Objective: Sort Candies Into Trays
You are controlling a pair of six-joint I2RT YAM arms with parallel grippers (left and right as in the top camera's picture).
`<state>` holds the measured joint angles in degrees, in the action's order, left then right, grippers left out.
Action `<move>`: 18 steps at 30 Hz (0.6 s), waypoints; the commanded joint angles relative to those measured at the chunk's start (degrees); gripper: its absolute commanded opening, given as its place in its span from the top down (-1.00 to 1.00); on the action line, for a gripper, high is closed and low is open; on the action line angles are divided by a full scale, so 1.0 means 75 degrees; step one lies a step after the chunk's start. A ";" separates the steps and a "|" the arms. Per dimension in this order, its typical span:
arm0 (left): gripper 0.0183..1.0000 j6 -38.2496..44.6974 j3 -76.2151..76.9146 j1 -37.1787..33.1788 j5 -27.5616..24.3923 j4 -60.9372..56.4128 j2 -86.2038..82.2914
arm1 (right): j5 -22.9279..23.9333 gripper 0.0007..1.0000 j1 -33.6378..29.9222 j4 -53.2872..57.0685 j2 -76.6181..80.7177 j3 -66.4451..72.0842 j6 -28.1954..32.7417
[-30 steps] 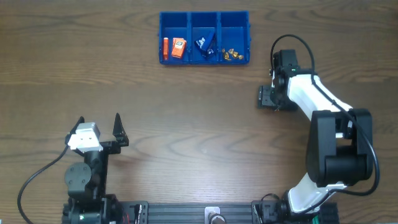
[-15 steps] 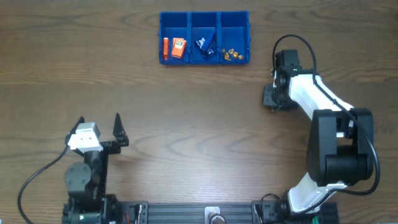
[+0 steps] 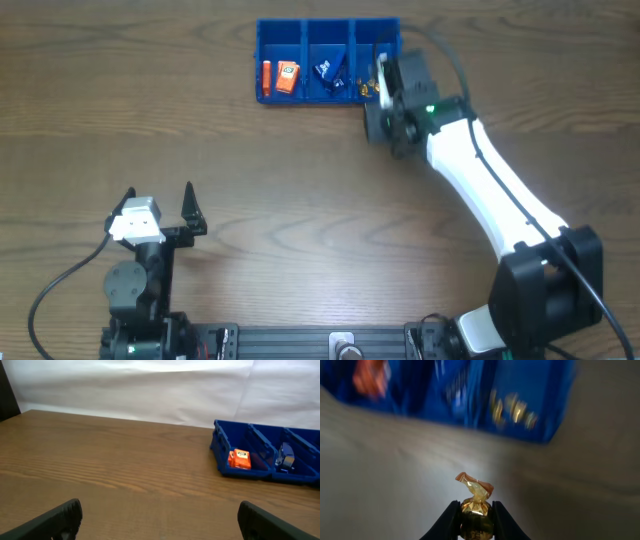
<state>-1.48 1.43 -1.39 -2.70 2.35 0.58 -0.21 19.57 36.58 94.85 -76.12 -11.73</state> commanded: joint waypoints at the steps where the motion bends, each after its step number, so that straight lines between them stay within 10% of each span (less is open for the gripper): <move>1: -1.00 0.0003 -0.0154 0.0003 0.0041 0.0268 -0.0047 | 0.1139 0.61 -0.0041 -0.0003 0.1032 -0.2212 -0.0111; 15: -1.00 0.0003 -0.0154 0.0003 0.0041 0.0268 -0.0047 | 0.1224 0.57 -0.0463 -0.0082 0.4016 -0.4264 -0.0259; 18: -1.00 0.0003 -0.0152 0.0003 0.0041 0.0268 -0.0047 | 0.1215 0.30 -0.0460 -0.0131 0.4074 -0.4261 -0.0262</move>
<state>-1.45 1.43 -1.39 -2.70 2.33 0.58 8.54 16.19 36.03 124.79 -107.07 -13.08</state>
